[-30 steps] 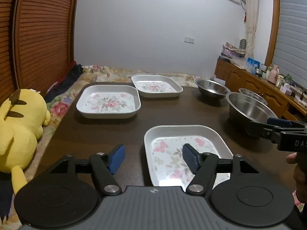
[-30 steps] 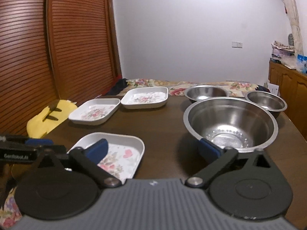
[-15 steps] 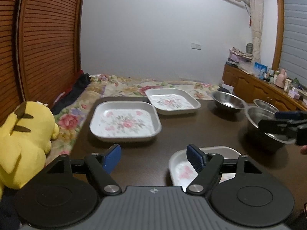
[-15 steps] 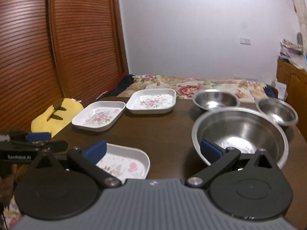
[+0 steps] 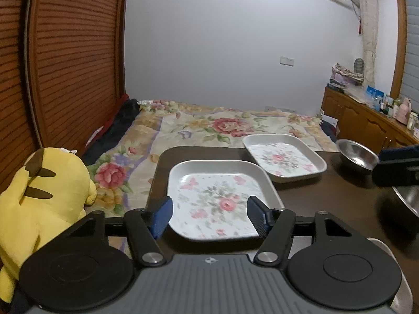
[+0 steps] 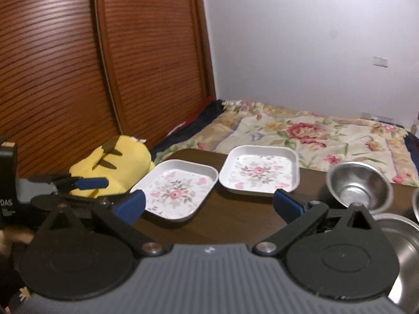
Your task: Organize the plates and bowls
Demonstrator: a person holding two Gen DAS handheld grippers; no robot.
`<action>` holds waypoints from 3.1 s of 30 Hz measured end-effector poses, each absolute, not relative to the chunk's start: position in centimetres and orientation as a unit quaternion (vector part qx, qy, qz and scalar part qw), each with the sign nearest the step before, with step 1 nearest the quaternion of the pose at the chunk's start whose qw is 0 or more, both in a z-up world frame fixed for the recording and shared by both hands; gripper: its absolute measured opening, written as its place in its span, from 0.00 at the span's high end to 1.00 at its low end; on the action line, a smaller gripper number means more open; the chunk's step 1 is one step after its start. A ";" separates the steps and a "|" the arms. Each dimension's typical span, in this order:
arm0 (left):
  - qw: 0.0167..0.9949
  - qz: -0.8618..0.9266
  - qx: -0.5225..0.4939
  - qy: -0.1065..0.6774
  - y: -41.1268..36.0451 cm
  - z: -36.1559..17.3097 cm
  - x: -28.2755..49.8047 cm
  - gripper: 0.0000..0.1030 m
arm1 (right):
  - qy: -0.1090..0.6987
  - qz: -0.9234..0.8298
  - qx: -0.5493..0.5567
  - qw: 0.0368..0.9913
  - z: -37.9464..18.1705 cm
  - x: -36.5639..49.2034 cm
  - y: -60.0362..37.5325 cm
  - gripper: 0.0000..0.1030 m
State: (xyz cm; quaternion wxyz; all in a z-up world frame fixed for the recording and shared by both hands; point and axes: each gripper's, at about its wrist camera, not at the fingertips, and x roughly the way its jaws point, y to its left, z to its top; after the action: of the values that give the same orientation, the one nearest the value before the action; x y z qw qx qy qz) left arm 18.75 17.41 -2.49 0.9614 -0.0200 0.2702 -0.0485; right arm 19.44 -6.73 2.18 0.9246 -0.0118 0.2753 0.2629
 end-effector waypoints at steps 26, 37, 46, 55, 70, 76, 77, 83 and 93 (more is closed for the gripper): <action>0.939 -0.085 -0.041 0.330 22.0 -6.8 26.2 0.60 | 0.437 0.259 -0.002 0.861 -4.3 29.1 -0.1 0.64; 0.938 -0.082 -0.040 0.334 22.4 -7.4 26.5 0.76 | 0.436 0.256 -0.004 0.863 -5.0 29.5 0.1 0.79; 0.936 -0.078 -0.040 0.341 22.6 -7.2 26.0 0.76 | 0.427 0.256 -0.021 0.867 -5.1 29.3 0.5 0.79; 0.934 -0.081 -0.044 0.345 21.9 -6.4 24.7 0.90 | 0.432 0.258 -0.014 0.864 -5.2 29.5 0.7 0.87; 0.951 -0.090 -0.017 0.297 18.3 0.8 19.8 0.89 | 0.394 0.266 0.002 0.880 0.2 25.8 -2.0 0.87; 0.953 -0.098 -0.001 0.286 16.2 2.7 17.8 0.88 | 0.384 0.263 0.009 0.885 2.1 24.1 -4.1 0.87; 0.954 -0.101 0.000 0.284 15.9 3.0 17.5 0.88 | 0.383 0.263 0.010 0.885 2.4 23.9 -4.5 0.87; 0.955 -0.109 0.018 0.275 14.0 4.1 15.3 0.87 | 0.369 0.264 0.011 0.891 3.6 22.0 -6.5 0.87; 0.952 -0.124 0.040 0.276 11.3 4.2 13.5 0.87 | 0.358 0.261 0.022 0.896 3.7 19.9 -9.5 0.87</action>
State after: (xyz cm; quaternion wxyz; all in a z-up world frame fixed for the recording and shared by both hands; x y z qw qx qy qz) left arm 13.48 11.31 4.24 0.9521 0.0401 0.2764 -0.1244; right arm 19.87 -9.55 3.75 0.8962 0.0224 0.3577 0.2614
